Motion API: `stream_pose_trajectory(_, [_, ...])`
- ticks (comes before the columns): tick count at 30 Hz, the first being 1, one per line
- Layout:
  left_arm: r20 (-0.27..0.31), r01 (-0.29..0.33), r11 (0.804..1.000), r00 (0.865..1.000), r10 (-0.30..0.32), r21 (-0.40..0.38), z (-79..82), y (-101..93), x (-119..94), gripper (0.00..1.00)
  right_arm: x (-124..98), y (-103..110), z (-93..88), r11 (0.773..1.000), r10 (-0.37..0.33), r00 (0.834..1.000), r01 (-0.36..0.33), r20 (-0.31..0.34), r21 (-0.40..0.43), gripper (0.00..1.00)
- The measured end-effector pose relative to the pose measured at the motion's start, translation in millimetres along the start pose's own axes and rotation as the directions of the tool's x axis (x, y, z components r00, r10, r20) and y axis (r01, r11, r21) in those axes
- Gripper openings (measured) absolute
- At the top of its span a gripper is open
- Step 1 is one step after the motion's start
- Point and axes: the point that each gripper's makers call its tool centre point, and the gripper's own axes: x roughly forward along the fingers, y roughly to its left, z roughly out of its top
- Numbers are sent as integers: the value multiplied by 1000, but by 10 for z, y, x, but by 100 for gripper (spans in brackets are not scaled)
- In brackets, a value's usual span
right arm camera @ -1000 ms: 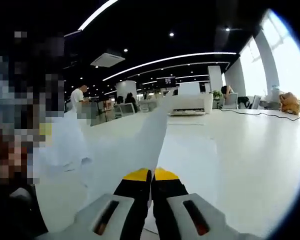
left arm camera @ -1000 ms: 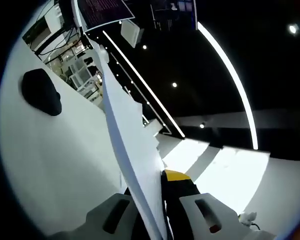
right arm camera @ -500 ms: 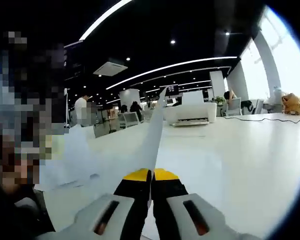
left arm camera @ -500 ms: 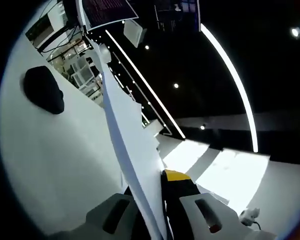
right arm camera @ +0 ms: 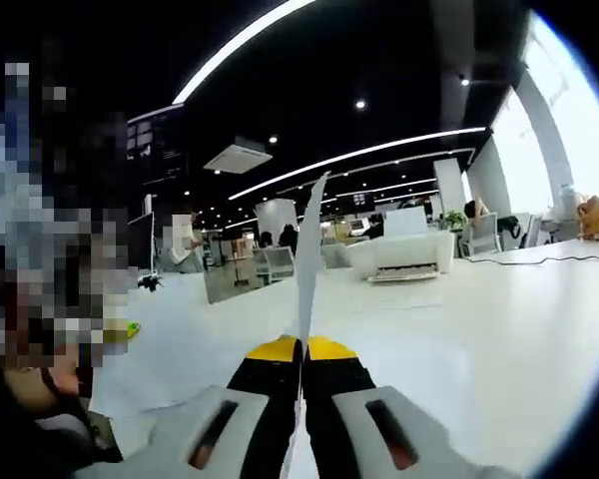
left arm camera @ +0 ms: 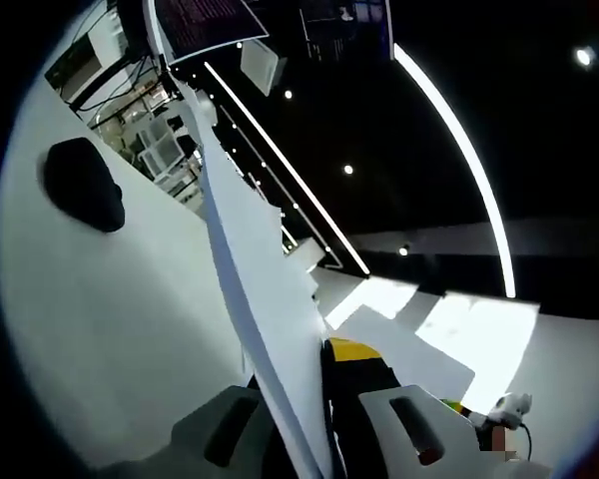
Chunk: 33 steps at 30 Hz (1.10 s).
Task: Organize the stack of printing papers by aligning and flattening the scattered papers on the table
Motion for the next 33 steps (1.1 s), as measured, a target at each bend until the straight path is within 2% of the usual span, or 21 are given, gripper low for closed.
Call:
stream_pose_trajectory(11, [-3, 0, 1000, 1000, 1, 4, -6, -1, 4, 7, 33, 94, 208, 999, 37, 998, -37, 44, -6, 0])
stream_pose_trajectory(19, [-11, 0, 1000, 1000, 0, 9, -17, -2, 9, 7, 148, 219, 410, 997, 79, 995, -77, 68, -30, 0])
stream_pose_trajectory(26, [-13, -1, 1000, 1000, 2, 8, -15, 8, 12, 7, 306, 490, 618, 989, 141, 986, -135, 91, -64, 0])
stream_pose_trajectory(33, [-16, 1, 1000, 1000, -1, 7, -17, 13, 13, 7, 452, 920, 891, 967, 243, 963, -231, 116, -110, 0])
